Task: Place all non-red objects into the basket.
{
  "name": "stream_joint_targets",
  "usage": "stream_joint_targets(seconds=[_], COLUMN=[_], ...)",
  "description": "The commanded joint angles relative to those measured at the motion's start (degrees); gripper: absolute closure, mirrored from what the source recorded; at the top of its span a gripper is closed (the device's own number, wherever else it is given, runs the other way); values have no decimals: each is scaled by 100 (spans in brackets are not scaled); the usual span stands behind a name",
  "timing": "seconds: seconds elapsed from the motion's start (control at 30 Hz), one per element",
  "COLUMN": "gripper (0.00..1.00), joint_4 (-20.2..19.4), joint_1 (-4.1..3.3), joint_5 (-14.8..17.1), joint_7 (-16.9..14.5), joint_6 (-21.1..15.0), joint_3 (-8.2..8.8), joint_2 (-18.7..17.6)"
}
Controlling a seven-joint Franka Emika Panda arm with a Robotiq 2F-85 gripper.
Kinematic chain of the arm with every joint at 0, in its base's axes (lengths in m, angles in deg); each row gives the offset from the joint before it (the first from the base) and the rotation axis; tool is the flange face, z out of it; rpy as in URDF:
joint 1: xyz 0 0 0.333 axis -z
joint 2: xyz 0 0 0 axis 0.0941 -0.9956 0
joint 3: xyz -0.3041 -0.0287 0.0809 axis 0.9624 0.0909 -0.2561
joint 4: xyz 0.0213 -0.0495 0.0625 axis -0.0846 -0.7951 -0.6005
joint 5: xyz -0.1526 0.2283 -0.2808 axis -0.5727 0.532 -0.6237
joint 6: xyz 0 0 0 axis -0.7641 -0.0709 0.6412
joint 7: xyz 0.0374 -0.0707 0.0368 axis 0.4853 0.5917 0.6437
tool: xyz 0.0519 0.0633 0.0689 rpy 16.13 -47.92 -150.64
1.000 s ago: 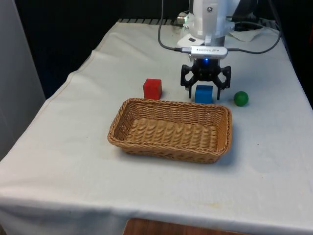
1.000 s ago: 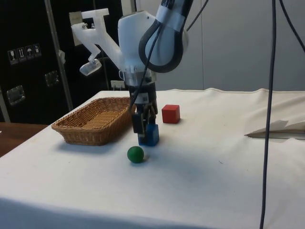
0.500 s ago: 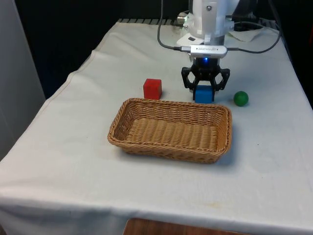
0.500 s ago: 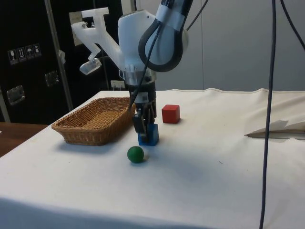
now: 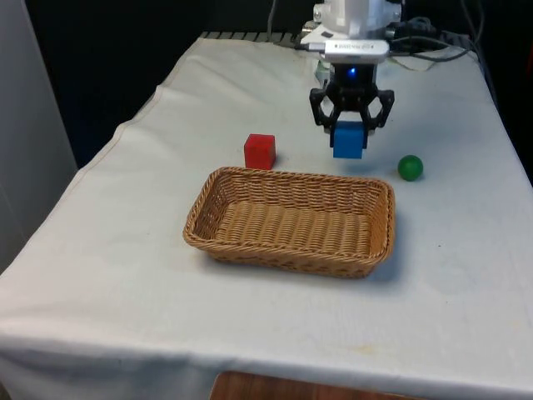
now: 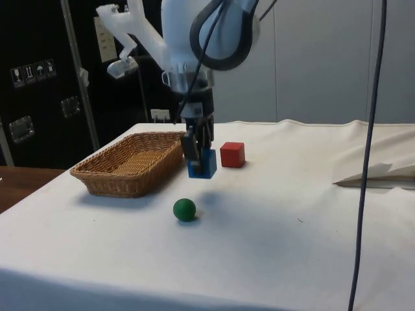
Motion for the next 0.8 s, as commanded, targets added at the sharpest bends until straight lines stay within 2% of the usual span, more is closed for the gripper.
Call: stream_joint_targets(seconds=[0.0, 0.07, 0.1, 0.2, 0.77], gripper=[97, 97, 97, 97, 97], joint_4=[-40, -57, -34, -86, -63], joint_1=[-6, -6, 0, -6, 11], joint_5=[-23, -29, 0, -29, 6], joint_7=[17, 17, 0, 11, -69], joint_6=[69, 160, 120, 315, 985], joint_3=[11, 11, 0, 11, 57], joint_2=[103, 212, 155, 407, 1134])
